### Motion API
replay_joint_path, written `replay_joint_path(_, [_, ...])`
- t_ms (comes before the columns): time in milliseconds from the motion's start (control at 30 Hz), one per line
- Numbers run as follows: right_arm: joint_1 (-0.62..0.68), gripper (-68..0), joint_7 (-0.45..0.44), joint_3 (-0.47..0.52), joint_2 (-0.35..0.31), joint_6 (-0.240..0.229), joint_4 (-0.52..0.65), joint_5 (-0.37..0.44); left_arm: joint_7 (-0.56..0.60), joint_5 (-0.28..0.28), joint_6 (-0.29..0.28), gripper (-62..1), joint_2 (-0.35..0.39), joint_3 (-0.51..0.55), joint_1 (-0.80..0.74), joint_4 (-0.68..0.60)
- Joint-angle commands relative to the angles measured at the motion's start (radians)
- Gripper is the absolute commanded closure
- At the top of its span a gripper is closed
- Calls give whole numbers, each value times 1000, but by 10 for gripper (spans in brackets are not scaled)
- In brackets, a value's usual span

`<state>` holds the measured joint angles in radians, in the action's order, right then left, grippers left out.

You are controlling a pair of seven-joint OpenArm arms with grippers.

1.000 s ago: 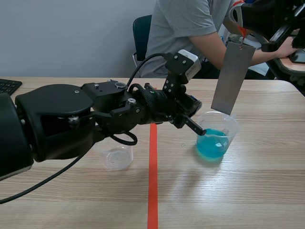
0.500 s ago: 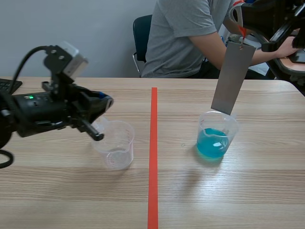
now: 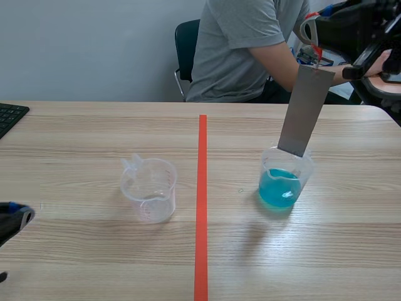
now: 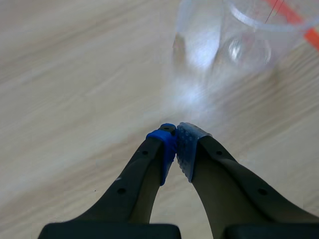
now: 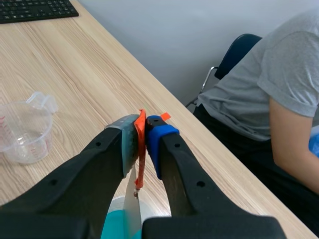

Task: Do the redox reaction experiment.
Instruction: 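Lower the plate into the blue solution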

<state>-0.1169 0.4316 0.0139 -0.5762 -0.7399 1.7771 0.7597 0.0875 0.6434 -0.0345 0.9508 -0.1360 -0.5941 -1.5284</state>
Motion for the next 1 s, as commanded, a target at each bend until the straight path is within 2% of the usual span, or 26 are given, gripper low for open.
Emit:
replay_joint_path(0, [-16, -15, -19, 13, -13, -6, -11, 11, 25, -1, -1, -36, -23, 24, -31, -3])
replay_joint_path(200, [-16, -15, -43, -2, -13, -6, -60, 9, 25, -2, -1, -36, -77, 118, -177, -3])
replay_joint_path(467, [-16, -15, -146, -37, -11, -6, -137, -65, 18, -5, 0, -36, -149, 126, -226, 19])
replay_joint_path(767, [-19, -15, -348, -118, -7, -6, -261, -216, 17, -4, -2, -36, -192, 125, -225, 44])
replay_joint_path(967, [-35, -15, -465, -148, 34, -6, -367, -363, 17, -4, -2, -36, -191, 125, -225, 44])
